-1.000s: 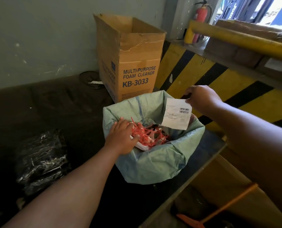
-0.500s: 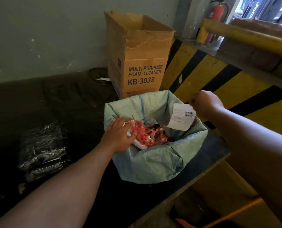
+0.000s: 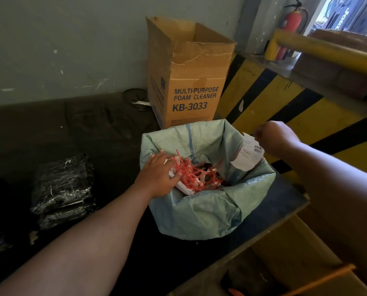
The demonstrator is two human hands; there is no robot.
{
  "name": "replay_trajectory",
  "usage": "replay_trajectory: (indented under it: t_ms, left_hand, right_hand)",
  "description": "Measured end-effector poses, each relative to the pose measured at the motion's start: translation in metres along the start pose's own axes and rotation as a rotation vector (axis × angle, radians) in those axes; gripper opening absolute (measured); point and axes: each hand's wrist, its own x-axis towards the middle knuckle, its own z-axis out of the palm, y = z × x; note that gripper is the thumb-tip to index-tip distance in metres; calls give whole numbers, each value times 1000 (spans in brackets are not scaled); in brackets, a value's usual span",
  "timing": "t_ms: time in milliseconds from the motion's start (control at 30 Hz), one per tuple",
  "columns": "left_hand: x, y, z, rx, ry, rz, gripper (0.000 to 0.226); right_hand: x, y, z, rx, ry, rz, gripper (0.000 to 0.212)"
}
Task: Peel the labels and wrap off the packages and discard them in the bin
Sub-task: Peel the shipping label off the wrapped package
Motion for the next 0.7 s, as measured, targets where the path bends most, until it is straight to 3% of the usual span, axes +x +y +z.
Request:
replay_trajectory:
  t_ms: [200, 400, 533, 700]
  left_hand:
    - [0, -2, 2, 14, -2, -14, 62]
    - [3, 0, -3, 0, -21, -20, 67]
    - [-9, -14, -25, -57, 60, -69, 70]
    - [-55, -91, -62, 33, 121, -259, 80]
  right_hand:
    - [-1, -19, -11, 129, -18, -81, 24]
    - [8, -47, -13, 32, -105, -149, 26]
    - [15, -109, -4, 49, -197, -269, 32]
    - [13, -221, 15, 32, -283, -526, 36]
